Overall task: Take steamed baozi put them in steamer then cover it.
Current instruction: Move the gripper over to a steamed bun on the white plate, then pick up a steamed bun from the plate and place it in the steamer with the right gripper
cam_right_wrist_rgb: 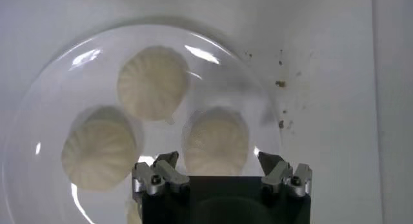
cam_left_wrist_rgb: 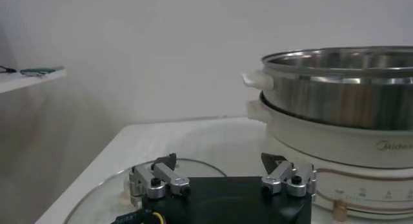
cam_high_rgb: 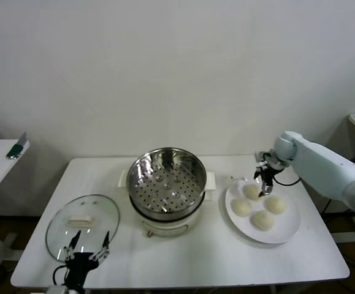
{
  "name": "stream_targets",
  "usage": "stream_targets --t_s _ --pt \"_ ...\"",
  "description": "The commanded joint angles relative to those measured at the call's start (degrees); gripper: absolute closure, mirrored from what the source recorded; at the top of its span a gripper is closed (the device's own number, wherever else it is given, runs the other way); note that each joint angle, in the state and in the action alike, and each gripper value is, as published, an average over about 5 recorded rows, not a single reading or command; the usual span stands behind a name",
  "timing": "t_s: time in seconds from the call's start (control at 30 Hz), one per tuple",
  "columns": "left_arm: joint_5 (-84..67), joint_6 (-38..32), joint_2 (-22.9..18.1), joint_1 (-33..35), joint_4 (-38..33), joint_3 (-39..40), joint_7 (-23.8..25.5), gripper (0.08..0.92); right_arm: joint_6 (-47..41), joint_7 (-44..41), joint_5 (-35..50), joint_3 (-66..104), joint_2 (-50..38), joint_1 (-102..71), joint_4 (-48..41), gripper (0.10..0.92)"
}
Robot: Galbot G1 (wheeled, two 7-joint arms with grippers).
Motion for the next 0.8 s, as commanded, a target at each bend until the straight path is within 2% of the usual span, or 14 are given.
stream_targets --t_s 0.03,0.2,0.37,0.53,0.67,0.8 --pt "0.01 -0.01 0.05 -0.05 0.08 0.04 -0.03 0.177 1.11 0.87 -2.01 2.89 2.46 -2.02 -5.25 0.203" --pt "-0.04 0.06 0.17 -0.15 0.04 0.02 -0.04 0.177 1.49 1.01 -2.81 3.79 3.3 -2.6 -6.03 0.218" --pt "-0.1 0.17 0.23 -0.15 -0.11 -0.02 -0.06 0.177 1.77 1.04 -2.79 3.96 3.31 -2.54 -5.64 0.303" --pt "-0.11 0.22 0.2 -0.19 -0.18 0.02 -0.12 0.177 2.12 0.83 -2.68 3.72 2.69 -1.93 -3.96 0.34" --pt "-0.09 0.22 0.24 -0.1 -0.3 -0.01 -0.19 0.177 3.2 0.33 -0.28 -0.04 0.33 3.2 2.59 0.354" --pt "0.06 0.28 0.34 0.02 -0.5 0.2 -0.21 0.177 5.89 -0.25 7.48 -11.36 -2.3 16.94 13.38 0.355"
